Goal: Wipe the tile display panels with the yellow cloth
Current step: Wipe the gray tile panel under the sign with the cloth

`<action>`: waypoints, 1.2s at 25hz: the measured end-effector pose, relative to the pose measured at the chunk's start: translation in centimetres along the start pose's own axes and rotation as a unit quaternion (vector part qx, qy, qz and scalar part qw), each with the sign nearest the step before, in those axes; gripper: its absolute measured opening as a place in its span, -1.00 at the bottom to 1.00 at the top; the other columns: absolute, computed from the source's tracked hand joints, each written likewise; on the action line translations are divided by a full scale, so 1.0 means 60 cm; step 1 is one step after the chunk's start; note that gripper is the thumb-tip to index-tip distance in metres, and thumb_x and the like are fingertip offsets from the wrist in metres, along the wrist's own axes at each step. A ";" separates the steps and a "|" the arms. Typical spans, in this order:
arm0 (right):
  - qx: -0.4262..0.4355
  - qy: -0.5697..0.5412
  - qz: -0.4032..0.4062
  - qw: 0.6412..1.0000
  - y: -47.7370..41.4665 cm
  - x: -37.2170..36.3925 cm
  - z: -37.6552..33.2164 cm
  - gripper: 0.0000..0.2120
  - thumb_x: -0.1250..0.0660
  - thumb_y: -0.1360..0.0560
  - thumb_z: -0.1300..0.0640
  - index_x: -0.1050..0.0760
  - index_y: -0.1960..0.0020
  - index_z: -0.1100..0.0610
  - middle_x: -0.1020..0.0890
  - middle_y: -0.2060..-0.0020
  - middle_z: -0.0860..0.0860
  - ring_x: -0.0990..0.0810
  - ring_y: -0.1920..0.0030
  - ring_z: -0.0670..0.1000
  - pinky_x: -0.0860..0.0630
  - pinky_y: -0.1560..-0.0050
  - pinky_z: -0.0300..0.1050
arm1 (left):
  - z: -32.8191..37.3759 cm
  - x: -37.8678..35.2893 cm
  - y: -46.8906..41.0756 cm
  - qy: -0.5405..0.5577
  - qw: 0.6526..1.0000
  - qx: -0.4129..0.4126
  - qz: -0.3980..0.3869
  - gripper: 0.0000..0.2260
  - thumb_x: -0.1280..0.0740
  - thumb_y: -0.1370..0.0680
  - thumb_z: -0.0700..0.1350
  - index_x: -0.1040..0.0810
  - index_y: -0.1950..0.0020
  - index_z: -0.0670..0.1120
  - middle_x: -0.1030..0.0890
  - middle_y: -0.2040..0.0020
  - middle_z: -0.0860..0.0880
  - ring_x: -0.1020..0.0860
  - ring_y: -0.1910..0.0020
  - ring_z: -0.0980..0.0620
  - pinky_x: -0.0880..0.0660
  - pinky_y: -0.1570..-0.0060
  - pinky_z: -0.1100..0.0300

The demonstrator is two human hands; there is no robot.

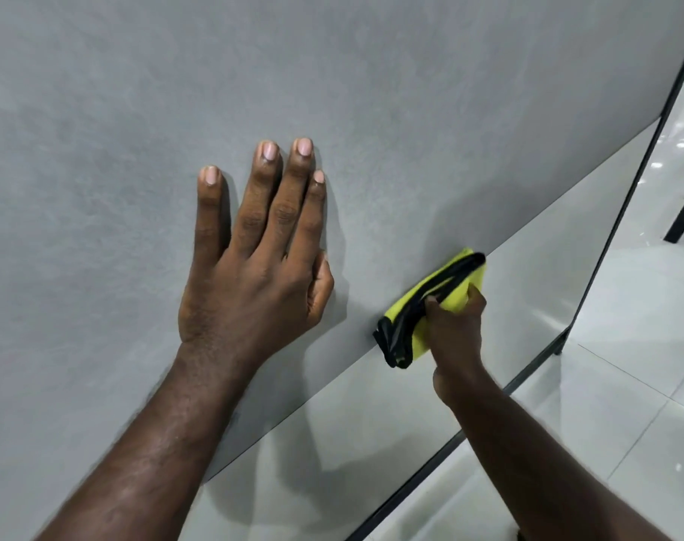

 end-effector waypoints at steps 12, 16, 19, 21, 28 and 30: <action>0.265 0.036 -0.029 0.963 -0.059 0.048 -0.108 -0.24 -0.45 -0.58 0.19 -0.19 -0.64 -0.18 -0.37 -0.50 -0.13 -0.35 -0.44 -0.12 -0.31 -0.41 -0.26 | 0.050 -0.012 -0.107 0.053 0.999 0.006 0.004 -0.44 -0.29 -0.66 0.00 -0.42 -0.63 -0.19 -0.24 -0.73 -0.17 -0.19 -0.72 -0.19 -0.06 -0.69 -0.28; -0.008 -0.014 -0.017 1.000 -0.135 0.078 -0.048 -0.25 -0.38 -0.62 0.19 -0.12 -0.65 -0.21 -0.43 -0.46 0.02 -0.45 -0.38 0.10 -0.39 -0.27 -0.03 | 0.083 -0.030 -0.103 0.022 1.000 0.018 0.012 -0.40 -0.31 -0.67 0.01 -0.38 -0.66 -0.21 -0.26 -0.72 -0.17 -0.21 -0.72 -0.20 -0.10 -0.67 -0.30; 0.185 0.022 -0.042 0.982 -0.135 0.085 -0.099 -0.24 -0.48 -0.54 0.21 -0.21 -0.60 -0.16 -0.42 -0.33 -0.28 -0.42 -0.38 -0.02 -0.39 -0.31 -0.11 | 0.095 -0.039 -0.094 0.009 0.999 0.026 0.018 -0.39 -0.32 -0.66 0.01 -0.37 -0.67 -0.21 -0.28 -0.71 -0.19 -0.24 -0.70 -0.23 -0.13 -0.65 -0.33; 0.214 0.039 -0.019 0.976 -0.155 0.093 -0.101 -0.24 -0.45 -0.56 0.22 -0.21 -0.61 -0.18 -0.37 -0.34 -0.33 -0.39 -0.41 -0.04 -0.38 -0.35 -0.12 | 0.100 -0.040 -0.089 0.003 0.999 0.037 0.022 -0.38 -0.33 -0.65 0.00 -0.37 -0.67 -0.21 -0.29 -0.71 -0.20 -0.25 -0.70 -0.24 -0.14 -0.65 -0.33; 0.270 0.072 -0.011 0.960 -0.162 0.091 -0.105 -0.24 -0.44 -0.57 0.22 -0.19 -0.63 -0.15 -0.39 -0.43 -0.11 -0.38 -0.42 -0.03 -0.32 -0.40 -0.13 | 0.109 -0.049 -0.086 -0.003 0.998 0.049 0.028 -0.34 -0.35 -0.63 0.02 -0.34 -0.69 -0.22 -0.29 -0.70 -0.21 -0.22 -0.70 -0.25 -0.08 -0.65 -0.33; 0.152 0.042 0.041 0.987 -0.212 0.104 -0.092 -0.25 -0.36 -0.60 0.21 -0.15 -0.65 -0.22 -0.40 -0.46 -0.01 -0.42 -0.45 0.09 -0.38 -0.39 -0.05 | 0.116 -0.050 -0.081 -0.001 0.998 0.058 0.025 -0.33 -0.35 -0.63 0.02 -0.32 -0.69 -0.22 -0.29 -0.70 -0.22 -0.20 -0.70 -0.26 -0.04 -0.66 -0.32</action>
Point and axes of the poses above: each hand's wrist, its own y-axis away from the middle knuckle, its own x-axis out of the back of the hand, z = x × y, the point moved 5 cm from there along -y, towards the middle knuckle
